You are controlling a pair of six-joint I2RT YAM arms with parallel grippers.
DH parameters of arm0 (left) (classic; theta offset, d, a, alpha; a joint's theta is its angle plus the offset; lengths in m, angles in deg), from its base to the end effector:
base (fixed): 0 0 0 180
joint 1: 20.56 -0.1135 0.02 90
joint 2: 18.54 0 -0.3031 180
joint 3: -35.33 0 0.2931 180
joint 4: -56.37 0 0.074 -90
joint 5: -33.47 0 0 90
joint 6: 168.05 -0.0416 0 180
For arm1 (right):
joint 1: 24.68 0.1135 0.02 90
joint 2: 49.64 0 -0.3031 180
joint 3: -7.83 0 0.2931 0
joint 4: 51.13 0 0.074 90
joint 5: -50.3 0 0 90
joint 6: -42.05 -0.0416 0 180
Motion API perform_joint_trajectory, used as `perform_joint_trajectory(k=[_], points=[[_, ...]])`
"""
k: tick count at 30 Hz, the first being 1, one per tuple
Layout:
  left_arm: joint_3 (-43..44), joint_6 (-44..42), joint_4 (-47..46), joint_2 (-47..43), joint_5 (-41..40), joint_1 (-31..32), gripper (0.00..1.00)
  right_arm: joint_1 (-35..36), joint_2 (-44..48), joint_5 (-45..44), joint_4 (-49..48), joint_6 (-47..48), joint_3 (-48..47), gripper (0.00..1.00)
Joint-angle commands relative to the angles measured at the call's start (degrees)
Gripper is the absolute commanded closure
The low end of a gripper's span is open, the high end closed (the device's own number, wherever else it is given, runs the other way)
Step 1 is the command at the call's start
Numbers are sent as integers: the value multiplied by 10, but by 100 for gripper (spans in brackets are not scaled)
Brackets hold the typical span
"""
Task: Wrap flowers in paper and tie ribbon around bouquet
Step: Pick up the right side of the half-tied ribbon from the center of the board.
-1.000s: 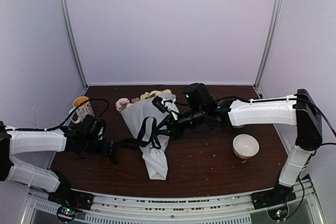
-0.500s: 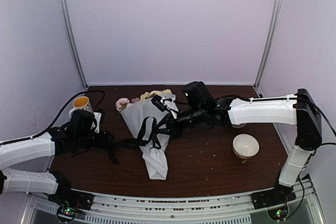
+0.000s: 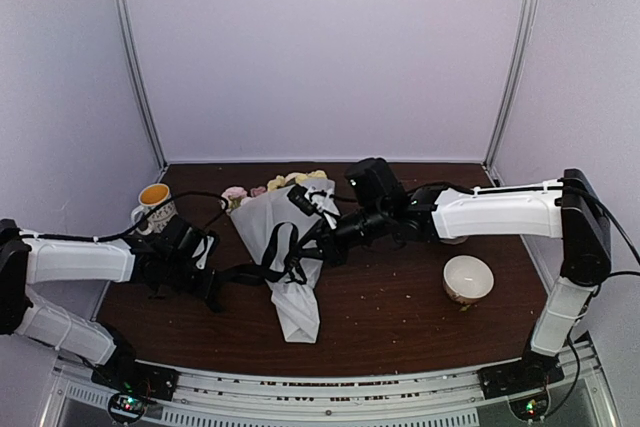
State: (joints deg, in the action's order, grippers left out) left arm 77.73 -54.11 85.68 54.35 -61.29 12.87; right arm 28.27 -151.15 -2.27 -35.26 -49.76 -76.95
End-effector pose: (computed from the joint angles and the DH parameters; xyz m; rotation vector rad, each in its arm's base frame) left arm 0.2034 -0.1302 0.1547 0.1881 2.6231 -0.2447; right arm 0.2518 0.3755 0.2685 -1.3379 1.8362 1.2344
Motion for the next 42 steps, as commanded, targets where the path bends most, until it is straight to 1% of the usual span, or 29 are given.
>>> perform_joint_trajectory(k=[1,3,4,11,12,13,15,21,22,24,26,28,29,31,34,35,36,37,39,41,42], points=[[16,-2,-16,11,3,0,71,-3,-7,-1,1,-4,-15,100],[18,-5,-26,15,4,0,78,-3,-9,-1,2,-5,-17,100],[19,-6,-27,17,5,0,79,-3,-11,-1,4,-4,-19,100],[29,-12,-42,49,22,1,79,-2,-6,-2,4,-3,-14,100],[30,-12,-42,54,22,1,81,-2,-7,-2,6,-2,-15,100],[33,-12,-40,58,20,1,86,-3,-7,-2,9,-2,-16,100],[35,-10,-36,61,16,1,100,-2,-4,-2,11,-1,-15,100],[30,-14,-35,31,8,20,100,-4,-6,-6,9,-4,-17,100],[30,-19,-35,21,15,31,100,-3,-6,-8,10,-5,-18,100],[35,-44,-37,-7,35,80,100,-4,-6,-13,8,-9,-20,100],[46,-87,-43,-47,63,151,100,-5,-9,-17,7,-12,-23,100],[61,-144,-57,-85,112,232,100,-7,-13,-27,8,-18,-28,100],[67,-159,-64,-104,131,265,100,-10,-17,-30,10,-22,-32,100],[84,-183,-62,-115,173,298,100,-14,-23,-31,11,-33,-41,100],[100,-200,-45,-114,208,305,100,-19,-29,-31,0,-47,-43,100],[103,-206,-41,-111,216,305,91,-18,-30,-31,-1,-50,-44,100],[108,-210,-34,-106,223,305,78,-18,-31,-32,-2,-52,-45,100],[114,-214,-27,-101,229,305,68,-19,-32,-33,1,-53,-47,100],[121,-220,-15,-94,236,305,51,-18,-31,-35,6,-52,-50,100],[114,-221,-19,-105,216,305,43,-19,-29,-38,7,-50,-48,100],[102,-213,-29,-117,180,304,36,-18,-27,-39,7,-50,-48,100]])
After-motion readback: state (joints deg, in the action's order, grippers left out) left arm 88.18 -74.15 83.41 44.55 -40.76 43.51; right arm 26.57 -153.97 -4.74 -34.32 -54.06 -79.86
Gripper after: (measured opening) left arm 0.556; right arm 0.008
